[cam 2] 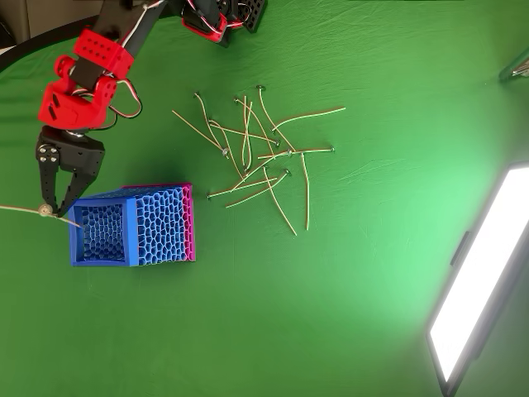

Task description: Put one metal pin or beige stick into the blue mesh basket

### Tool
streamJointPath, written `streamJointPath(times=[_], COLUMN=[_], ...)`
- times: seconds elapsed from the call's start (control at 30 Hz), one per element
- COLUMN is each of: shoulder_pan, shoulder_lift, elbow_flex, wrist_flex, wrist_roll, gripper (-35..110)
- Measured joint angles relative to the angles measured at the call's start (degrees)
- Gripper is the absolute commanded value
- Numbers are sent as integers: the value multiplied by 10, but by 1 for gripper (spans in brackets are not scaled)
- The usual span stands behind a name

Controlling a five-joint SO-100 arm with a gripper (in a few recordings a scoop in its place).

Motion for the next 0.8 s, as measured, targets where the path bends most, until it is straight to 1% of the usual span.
streamJointPath(times=[0.23,0.27,0.33,0.4,0.43,0.5,0.8], shoulder_pan=[1,-2,-11,-23,-27,-31,-31], shoulder_lift=[-31,-32,-32,-32,-32,-32,-32], elbow_flex=[-15,-15,-15,-15,-15,-15,-15], wrist_flex=[-11,-11,-11,-11,-11,-9,-9], wrist_roll=[-22,-25,-45,-69,-74,-77,-76], gripper=[1,10,34,47,51,54,53])
